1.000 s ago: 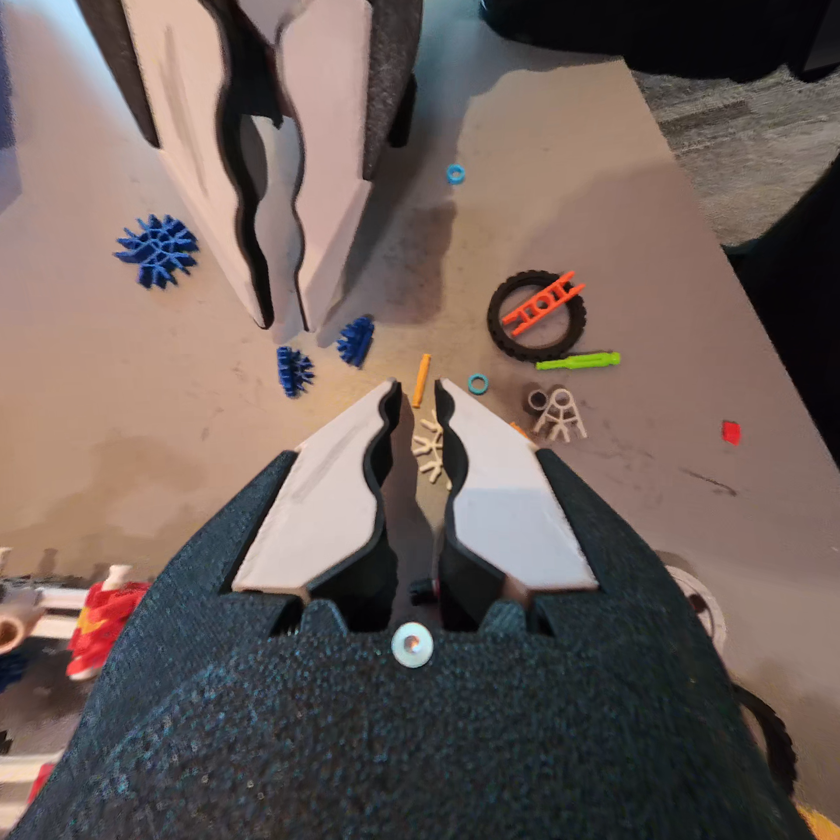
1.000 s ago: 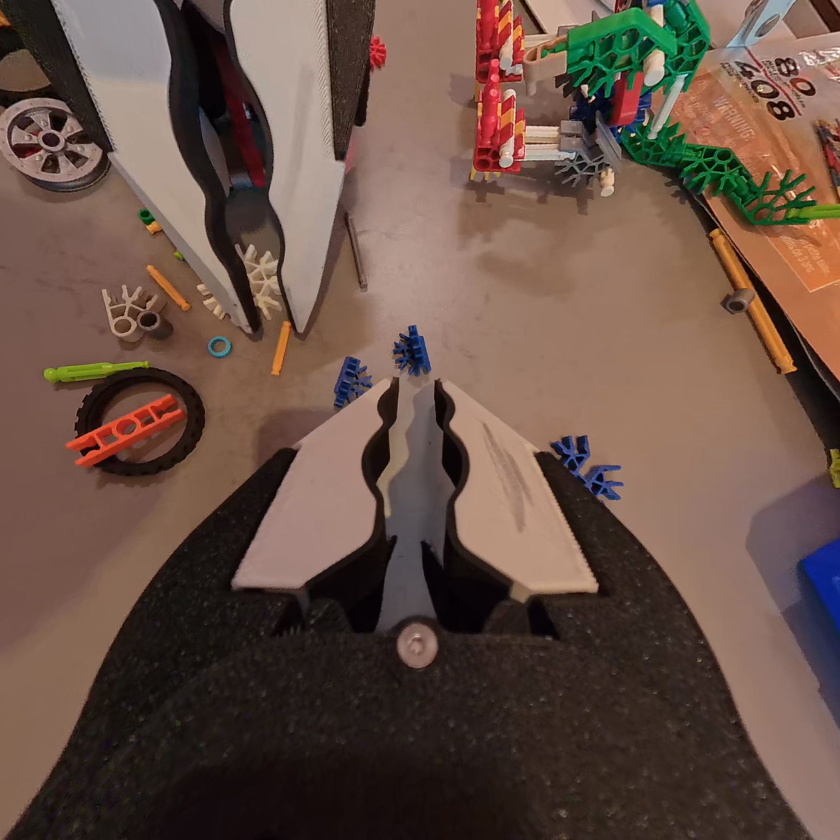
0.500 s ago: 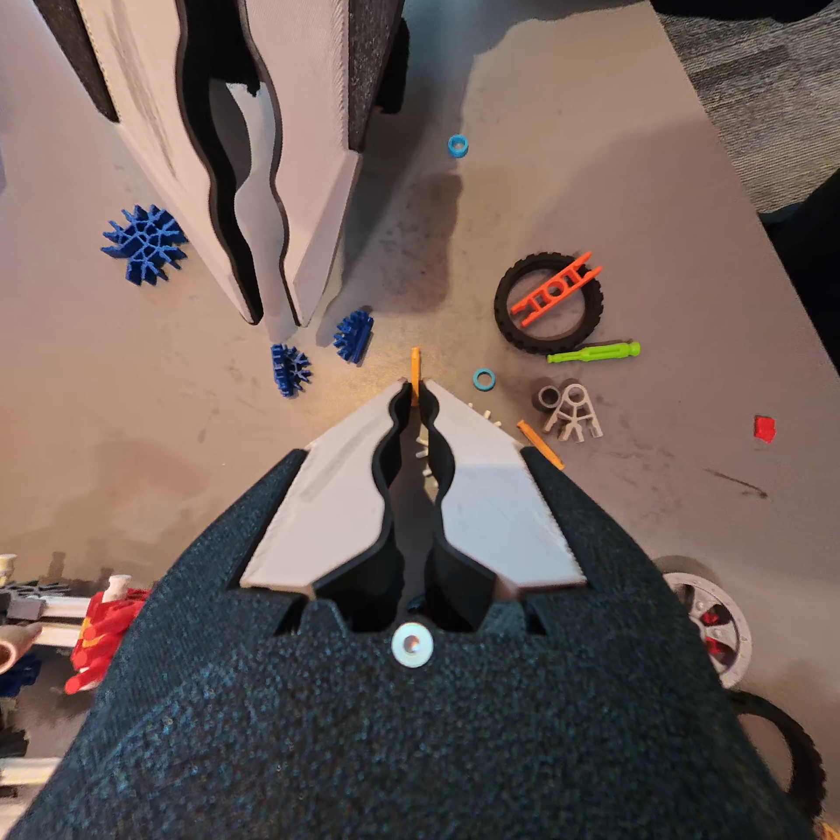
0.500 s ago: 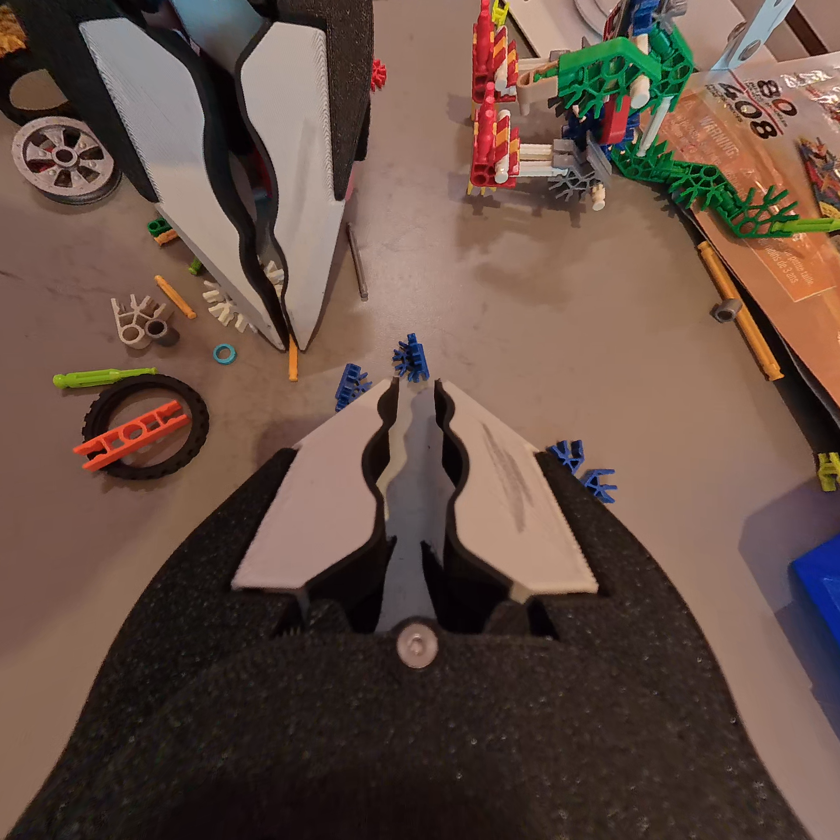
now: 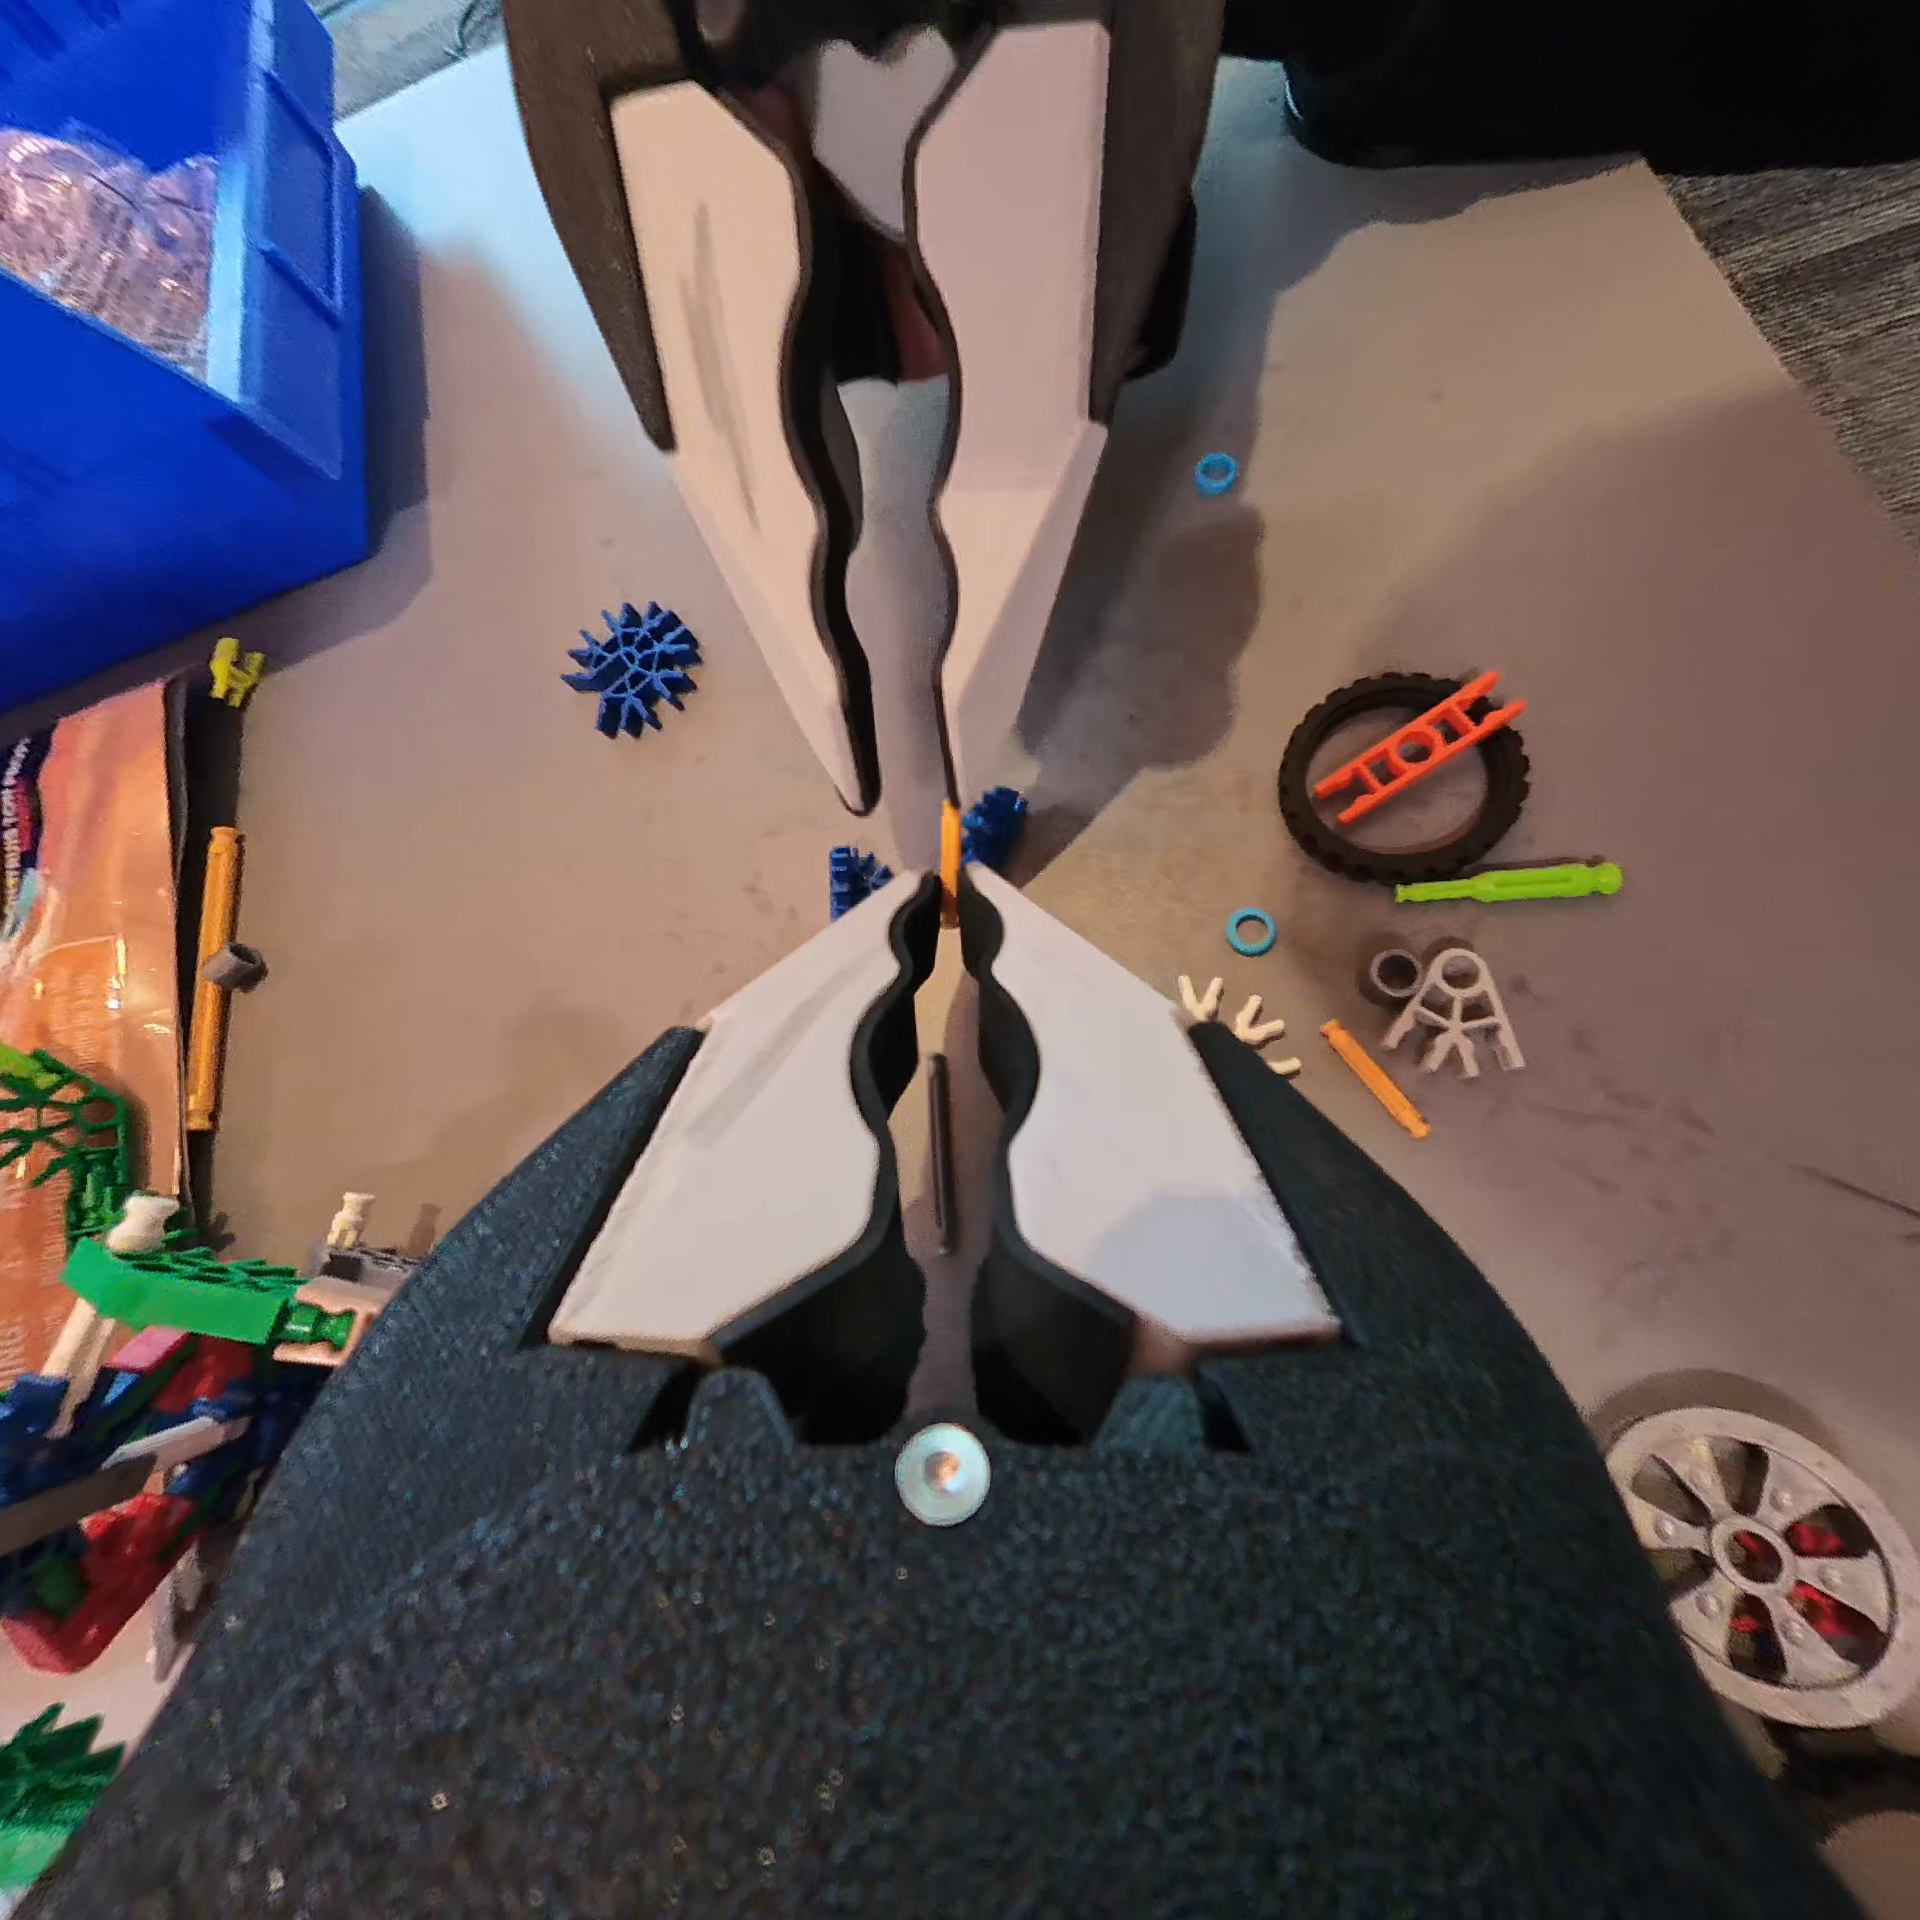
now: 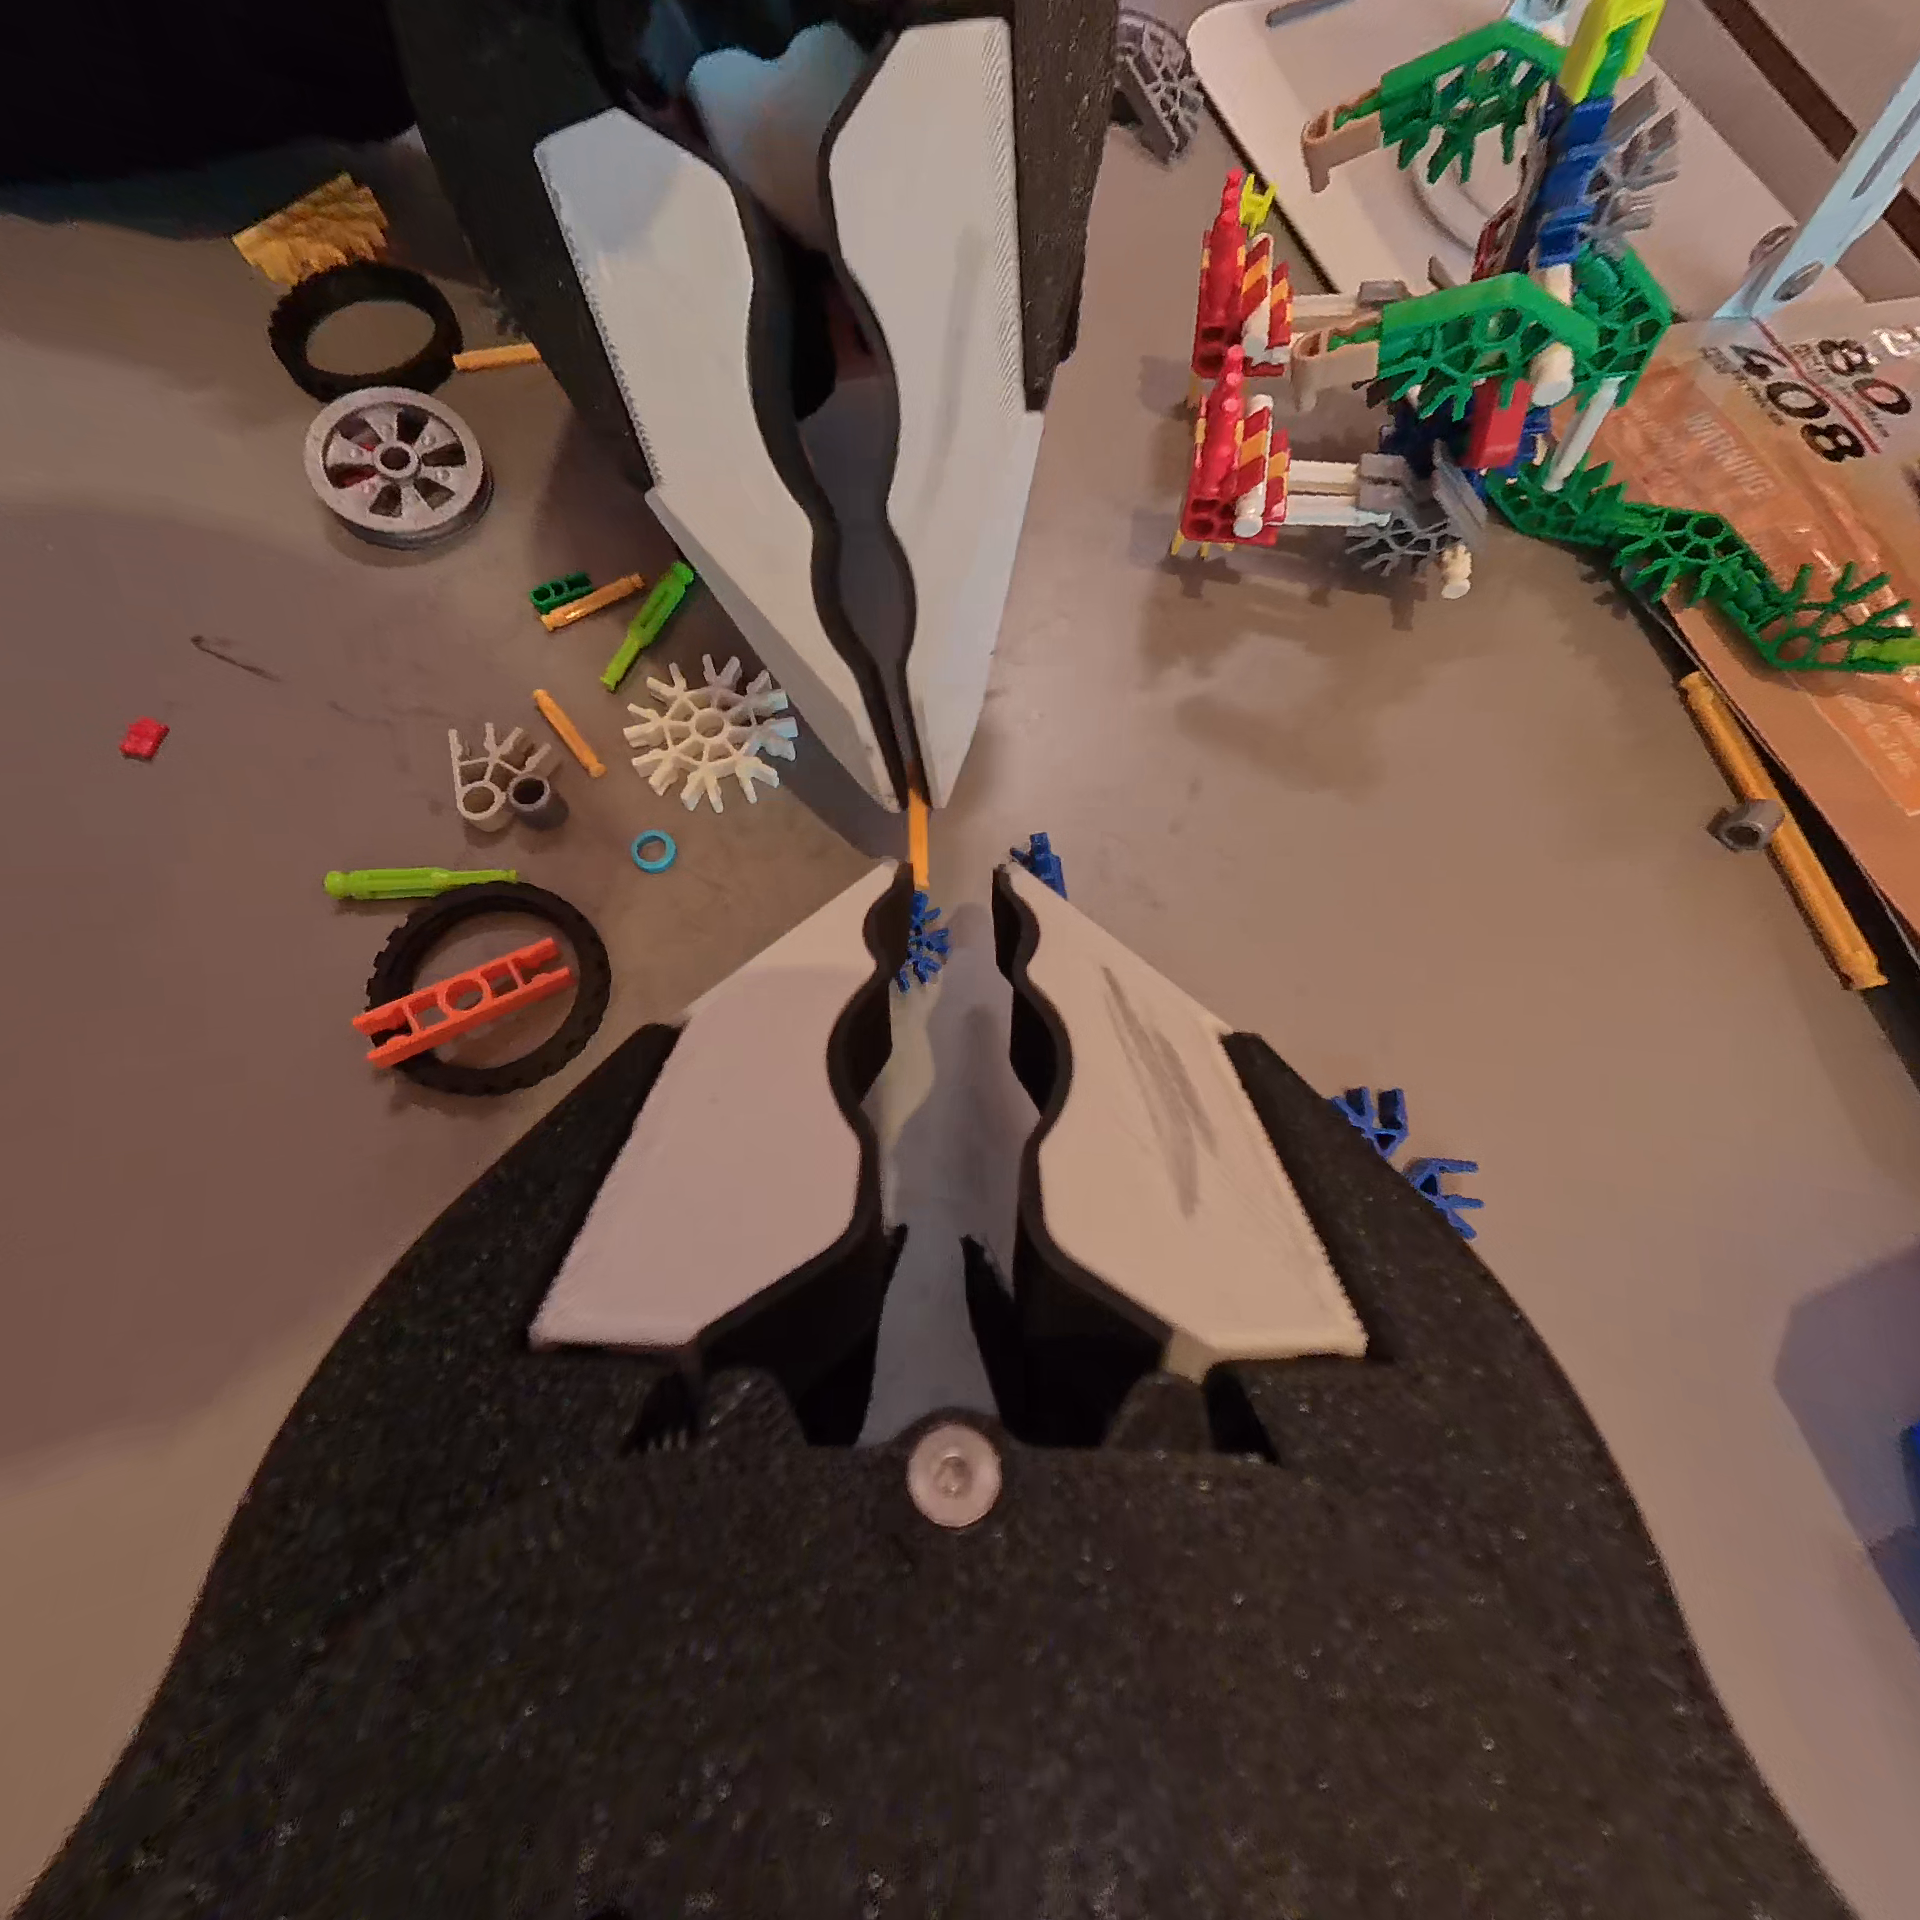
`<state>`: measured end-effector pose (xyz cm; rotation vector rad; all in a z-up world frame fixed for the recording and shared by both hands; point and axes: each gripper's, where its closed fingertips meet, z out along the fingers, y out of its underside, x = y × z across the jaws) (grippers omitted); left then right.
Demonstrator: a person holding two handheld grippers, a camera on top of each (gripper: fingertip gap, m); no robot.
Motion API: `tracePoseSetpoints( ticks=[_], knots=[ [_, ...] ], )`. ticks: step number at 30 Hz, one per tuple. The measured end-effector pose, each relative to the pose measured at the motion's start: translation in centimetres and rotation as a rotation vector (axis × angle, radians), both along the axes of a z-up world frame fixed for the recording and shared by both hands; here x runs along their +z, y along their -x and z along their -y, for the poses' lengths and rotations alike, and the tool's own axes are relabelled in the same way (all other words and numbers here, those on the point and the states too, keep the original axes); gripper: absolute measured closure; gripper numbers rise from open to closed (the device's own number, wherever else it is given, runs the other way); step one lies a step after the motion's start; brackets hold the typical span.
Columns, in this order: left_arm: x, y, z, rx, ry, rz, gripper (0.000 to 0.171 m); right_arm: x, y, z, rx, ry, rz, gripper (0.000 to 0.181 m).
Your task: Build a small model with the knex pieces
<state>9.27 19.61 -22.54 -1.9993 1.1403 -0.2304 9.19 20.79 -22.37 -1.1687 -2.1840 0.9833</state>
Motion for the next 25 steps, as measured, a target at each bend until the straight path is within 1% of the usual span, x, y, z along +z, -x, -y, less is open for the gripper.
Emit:
tracePoseSetpoints(
  ticks=[2, 5, 12, 15, 17, 18, 25],
  knots=[
    [0.2, 0.0, -0.3, 0.010, -0.022, -0.003, 0.171, -0.2, 0.0, 0.2, 0.010, -0.008, 0.005, 0.167],
    [0.3, -0.1, -0.6, 0.014, -0.037, 0.001, 0.171, -0.3, 0.1, 0.3, 0.012, -0.022, 0.002, 0.178],
    [0.2, 0.1, -1.2, 0.039, -0.054, 0.010, 0.170, -0.2, 0.1, -0.2, -0.008, -0.030, 0.002, 0.178],
    [0.1, 0.8, -1.6, 0.073, -0.056, 0.000, 0.160, 0.0, 0.1, -0.7, -0.030, -0.019, 0.002, 0.178],
    [-0.3, 1.5, -1.8, 0.101, -0.044, -0.010, 0.153, -0.3, 0.0, -1.0, -0.042, -0.029, 0.016, 0.178],
    [-0.6, 1.9, -2.0, 0.117, -0.037, -0.024, 0.153, -0.6, 0.0, -1.1, -0.047, -0.035, 0.028, 0.178],
    [-2.2, 1.7, -1.9, 0.114, 0.020, -0.056, 0.155, -2.2, -0.4, -1.7, -0.062, -0.079, 0.099, 0.178]
  ],
)
